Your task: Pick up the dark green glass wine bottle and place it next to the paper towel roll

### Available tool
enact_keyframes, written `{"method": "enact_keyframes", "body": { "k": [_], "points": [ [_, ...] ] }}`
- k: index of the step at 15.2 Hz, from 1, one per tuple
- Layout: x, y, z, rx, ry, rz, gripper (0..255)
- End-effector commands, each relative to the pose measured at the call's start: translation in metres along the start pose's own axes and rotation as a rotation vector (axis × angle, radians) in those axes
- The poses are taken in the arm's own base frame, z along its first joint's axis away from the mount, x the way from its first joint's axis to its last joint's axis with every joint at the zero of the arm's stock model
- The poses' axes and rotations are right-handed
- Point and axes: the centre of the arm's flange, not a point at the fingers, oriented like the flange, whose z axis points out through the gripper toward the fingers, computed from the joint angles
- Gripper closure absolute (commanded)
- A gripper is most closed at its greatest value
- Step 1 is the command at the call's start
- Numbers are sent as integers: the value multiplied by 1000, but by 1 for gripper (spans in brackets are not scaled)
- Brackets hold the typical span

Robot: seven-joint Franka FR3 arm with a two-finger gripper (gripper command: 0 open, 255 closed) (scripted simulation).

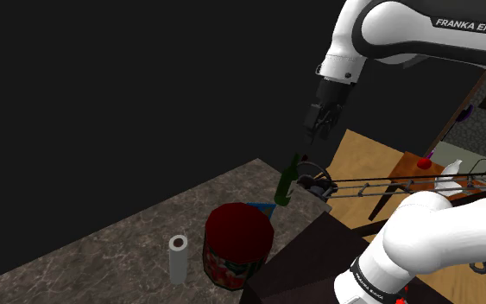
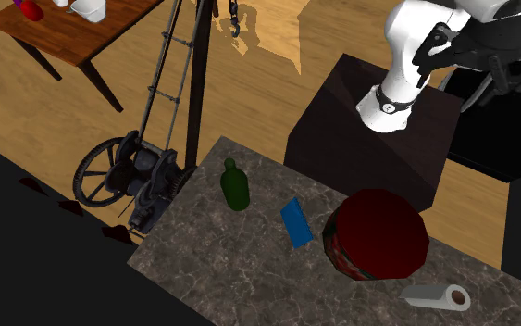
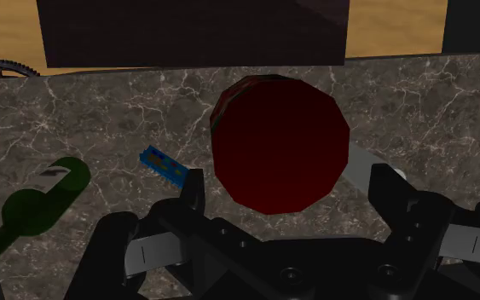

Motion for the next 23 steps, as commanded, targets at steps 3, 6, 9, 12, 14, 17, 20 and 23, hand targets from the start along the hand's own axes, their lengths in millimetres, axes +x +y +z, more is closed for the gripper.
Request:
{"method": "enact_keyframes", "body": {
  "k": [3,6,9,12,14,17,20,23],
  "points": [
    [9,19,14,-6,8,1,0],
    [23,48,34,-14,20,3,0],
    [38,77,53,-22,32,4,0],
    [52,106,73,-31,44,6,0],
    [62,126,85,-36,52,7,0],
    [77,156,104,-44,64,9,0],
    [92,185,122,-53,76,10,0],
    [107,215,140,-61,88,12,0]
  ]
}}
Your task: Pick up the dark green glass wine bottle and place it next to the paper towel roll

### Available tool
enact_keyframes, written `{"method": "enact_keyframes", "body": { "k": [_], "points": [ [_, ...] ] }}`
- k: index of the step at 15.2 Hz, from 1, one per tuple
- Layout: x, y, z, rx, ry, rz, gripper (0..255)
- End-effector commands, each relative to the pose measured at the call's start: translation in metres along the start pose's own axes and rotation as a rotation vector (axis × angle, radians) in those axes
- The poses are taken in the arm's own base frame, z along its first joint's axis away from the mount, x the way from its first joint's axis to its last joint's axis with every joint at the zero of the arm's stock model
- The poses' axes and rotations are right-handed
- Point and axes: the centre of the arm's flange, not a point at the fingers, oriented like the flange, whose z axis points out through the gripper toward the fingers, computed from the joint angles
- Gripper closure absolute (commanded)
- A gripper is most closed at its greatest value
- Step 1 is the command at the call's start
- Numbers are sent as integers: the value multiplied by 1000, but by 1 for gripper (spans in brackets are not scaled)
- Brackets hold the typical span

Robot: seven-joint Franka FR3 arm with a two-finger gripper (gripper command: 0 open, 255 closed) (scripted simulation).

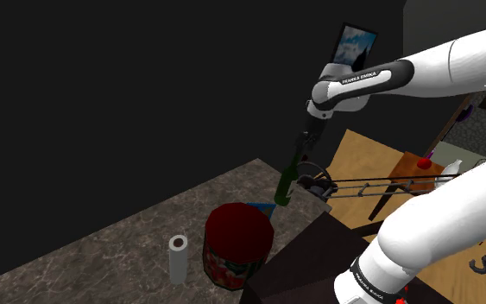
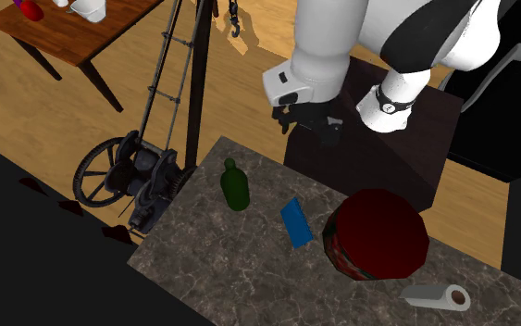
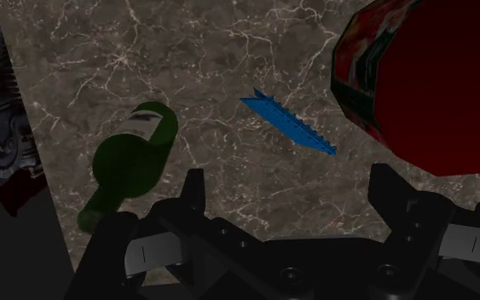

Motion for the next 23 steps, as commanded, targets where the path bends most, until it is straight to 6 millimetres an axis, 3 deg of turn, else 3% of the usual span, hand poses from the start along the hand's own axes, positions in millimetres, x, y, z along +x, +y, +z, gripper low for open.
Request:
{"method": "enact_keyframes", "body": {
  "k": [1,15,23],
  "points": [
    [9,21,14,-7,10,0,0],
    [76,155,103,-46,65,8,0],
    [79,157,143,-46,65,8,0]
  ]
}}
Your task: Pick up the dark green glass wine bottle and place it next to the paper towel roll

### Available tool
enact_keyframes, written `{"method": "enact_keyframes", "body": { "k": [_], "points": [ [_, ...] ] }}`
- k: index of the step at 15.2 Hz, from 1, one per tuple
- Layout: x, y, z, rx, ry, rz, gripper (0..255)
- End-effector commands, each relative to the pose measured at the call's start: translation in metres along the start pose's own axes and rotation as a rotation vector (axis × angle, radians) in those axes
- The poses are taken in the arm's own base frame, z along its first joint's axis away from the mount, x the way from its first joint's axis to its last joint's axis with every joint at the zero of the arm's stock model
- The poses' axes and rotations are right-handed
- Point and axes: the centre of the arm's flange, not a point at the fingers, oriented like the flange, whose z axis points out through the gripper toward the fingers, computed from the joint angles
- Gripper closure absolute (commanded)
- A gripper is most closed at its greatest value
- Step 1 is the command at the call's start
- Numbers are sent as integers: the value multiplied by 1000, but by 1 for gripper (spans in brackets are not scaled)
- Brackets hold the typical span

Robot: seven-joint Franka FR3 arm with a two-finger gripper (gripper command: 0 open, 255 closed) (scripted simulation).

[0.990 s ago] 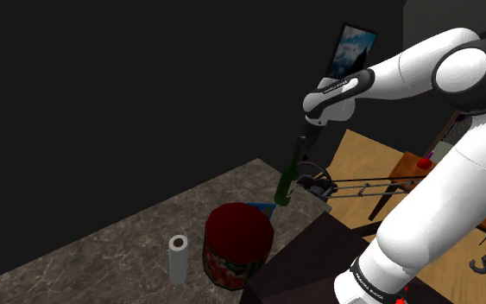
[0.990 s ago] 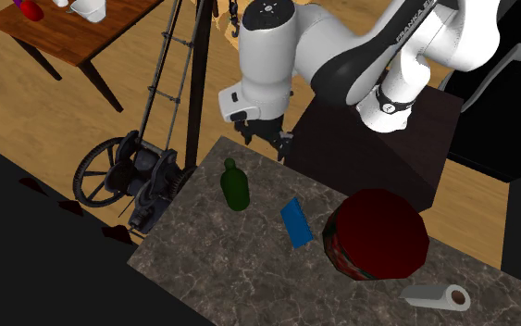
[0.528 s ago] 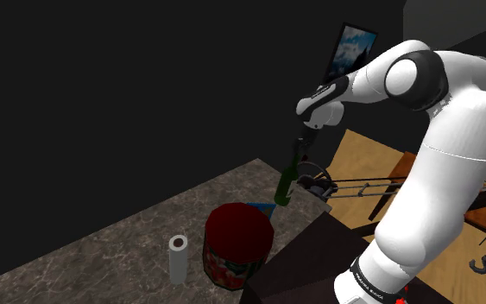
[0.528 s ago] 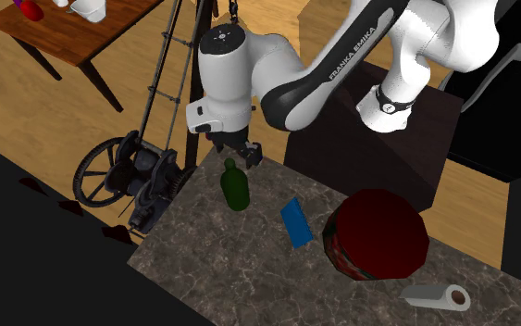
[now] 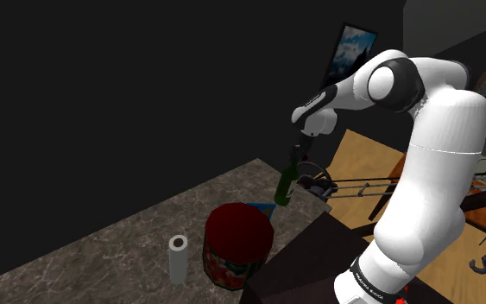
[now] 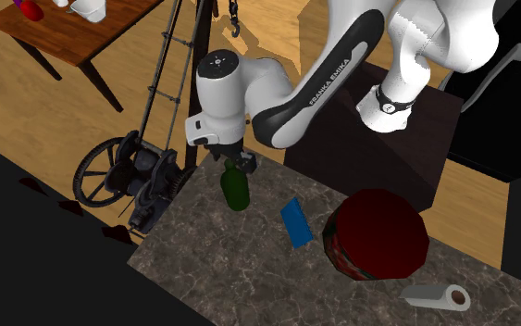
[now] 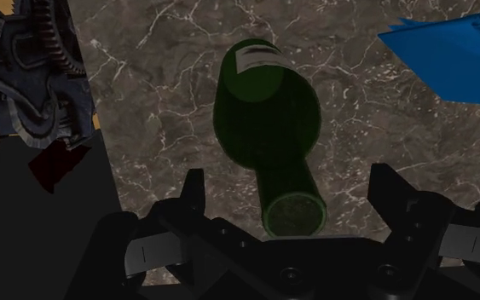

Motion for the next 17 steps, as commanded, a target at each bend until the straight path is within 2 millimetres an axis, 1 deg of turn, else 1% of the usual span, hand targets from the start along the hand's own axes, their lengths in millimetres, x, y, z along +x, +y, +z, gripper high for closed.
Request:
{"method": "enact_keyframes", "body": {
  "k": [1,7,8,17],
  "points": [
    [0,0,4,0,0,0,0],
    [0,0,4,0,0,0,0],
    [0,0,4,0,0,0,255],
    [0,0,4,0,0,0,255]
  ]
}}
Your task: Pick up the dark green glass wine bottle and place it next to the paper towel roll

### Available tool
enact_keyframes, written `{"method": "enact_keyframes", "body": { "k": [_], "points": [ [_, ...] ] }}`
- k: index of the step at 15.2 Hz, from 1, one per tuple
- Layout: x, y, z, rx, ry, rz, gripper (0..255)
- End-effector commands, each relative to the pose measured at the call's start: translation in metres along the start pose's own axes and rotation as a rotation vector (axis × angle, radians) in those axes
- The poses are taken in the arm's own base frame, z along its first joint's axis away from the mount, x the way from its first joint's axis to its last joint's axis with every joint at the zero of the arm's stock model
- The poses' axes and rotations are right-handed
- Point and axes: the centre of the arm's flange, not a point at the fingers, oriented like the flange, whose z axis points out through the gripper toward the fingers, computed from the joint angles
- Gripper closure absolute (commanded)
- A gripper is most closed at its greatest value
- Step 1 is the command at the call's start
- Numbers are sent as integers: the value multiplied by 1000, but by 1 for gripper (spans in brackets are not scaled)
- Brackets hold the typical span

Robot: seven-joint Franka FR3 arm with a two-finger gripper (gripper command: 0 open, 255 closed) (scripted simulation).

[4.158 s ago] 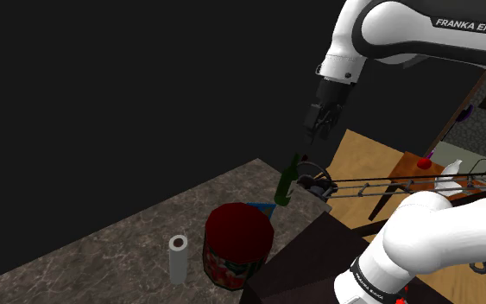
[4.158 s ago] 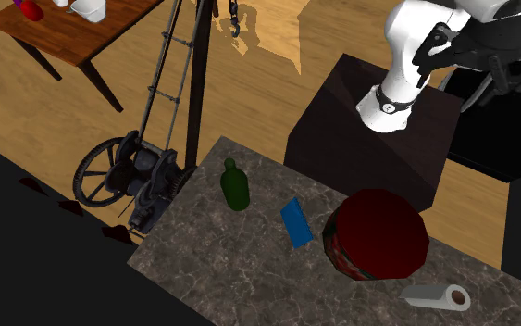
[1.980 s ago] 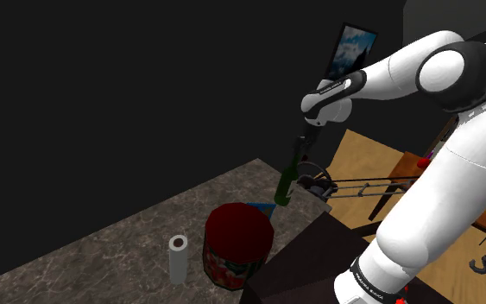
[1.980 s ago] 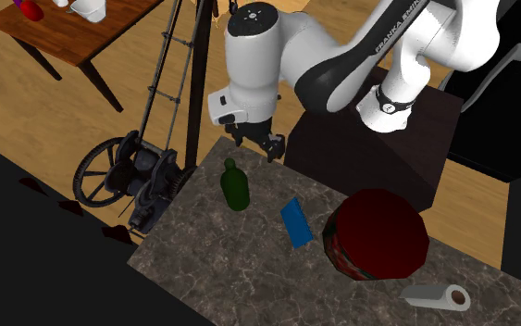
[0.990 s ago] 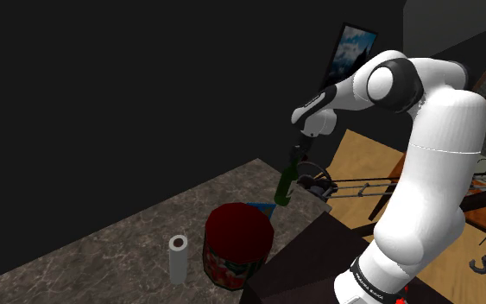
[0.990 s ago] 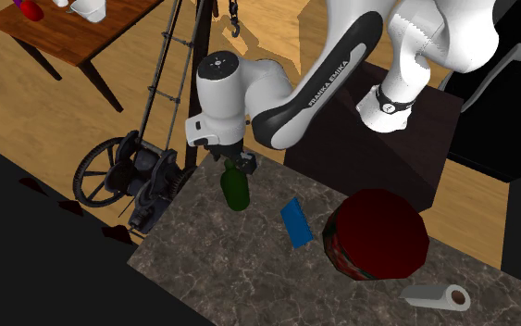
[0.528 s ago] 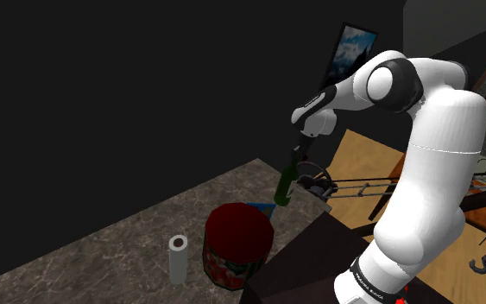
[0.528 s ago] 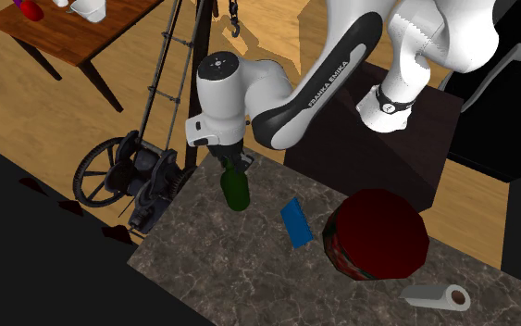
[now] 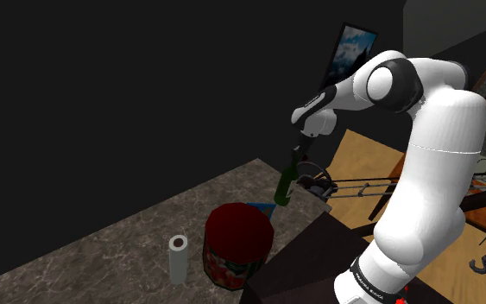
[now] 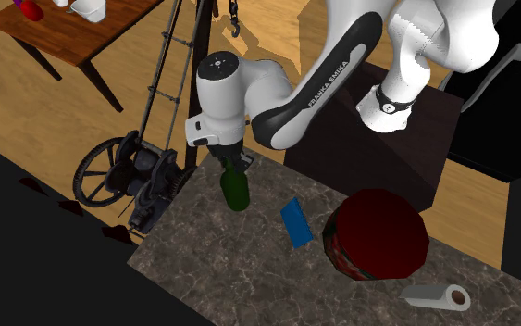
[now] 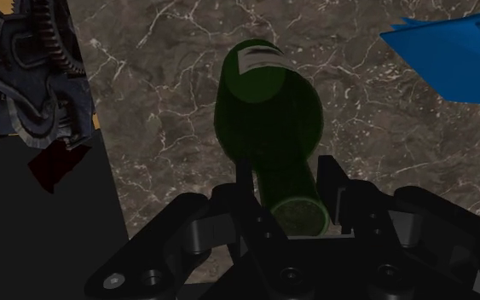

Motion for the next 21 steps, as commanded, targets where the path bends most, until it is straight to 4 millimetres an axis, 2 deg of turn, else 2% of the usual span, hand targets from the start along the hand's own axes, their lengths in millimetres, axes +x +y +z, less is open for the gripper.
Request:
{"method": "enact_keyframes", "body": {
  "k": [1,21],
  "points": [
    [0,0,-5,1,-1,0,255],
    [8,0,-110,1,-1,0,255]
  ]
}}
